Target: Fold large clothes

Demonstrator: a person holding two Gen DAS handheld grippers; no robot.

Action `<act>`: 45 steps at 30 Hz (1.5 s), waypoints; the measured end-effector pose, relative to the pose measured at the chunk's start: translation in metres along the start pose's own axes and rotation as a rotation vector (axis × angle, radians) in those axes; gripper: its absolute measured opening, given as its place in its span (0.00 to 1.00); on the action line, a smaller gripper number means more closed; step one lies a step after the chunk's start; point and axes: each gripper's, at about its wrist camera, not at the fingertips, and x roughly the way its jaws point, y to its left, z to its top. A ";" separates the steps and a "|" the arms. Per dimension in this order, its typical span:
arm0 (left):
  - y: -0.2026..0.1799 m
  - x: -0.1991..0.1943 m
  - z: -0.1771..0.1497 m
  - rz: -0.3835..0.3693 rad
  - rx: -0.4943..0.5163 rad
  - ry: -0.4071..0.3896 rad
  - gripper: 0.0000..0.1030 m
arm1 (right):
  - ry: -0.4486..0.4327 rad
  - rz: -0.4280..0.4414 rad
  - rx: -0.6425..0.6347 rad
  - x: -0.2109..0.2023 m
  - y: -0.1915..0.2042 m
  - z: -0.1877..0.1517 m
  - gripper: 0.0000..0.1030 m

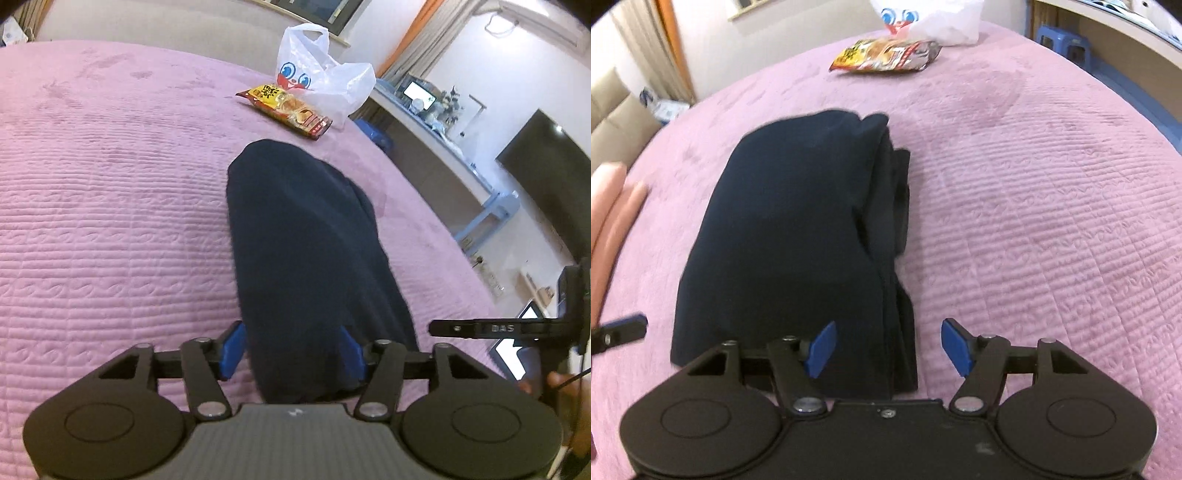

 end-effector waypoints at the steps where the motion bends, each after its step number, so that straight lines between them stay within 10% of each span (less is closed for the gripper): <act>1: -0.001 0.003 0.004 -0.002 -0.001 -0.005 0.64 | -0.007 0.009 0.017 0.001 -0.001 0.003 0.74; 7: -0.011 0.031 0.024 0.019 0.052 -0.017 0.65 | -0.113 0.098 0.013 0.014 0.020 0.026 0.74; 10: -0.018 0.054 0.028 0.053 0.107 0.017 0.62 | -0.126 0.106 -0.117 0.033 0.048 0.032 0.48; 14: -0.014 0.074 0.021 0.072 0.102 0.044 0.75 | -0.060 0.072 -0.152 0.064 0.053 0.033 0.38; 18: -0.002 0.065 0.015 0.048 0.053 0.049 0.76 | -0.042 -0.031 -0.117 0.055 0.031 0.026 0.73; 28: 0.025 0.090 0.046 -0.116 -0.105 0.144 0.93 | 0.038 0.253 0.166 0.057 -0.028 0.044 0.76; 45: 0.067 0.181 0.059 -0.288 -0.374 0.222 0.98 | 0.084 0.314 0.104 0.111 -0.037 0.055 1.00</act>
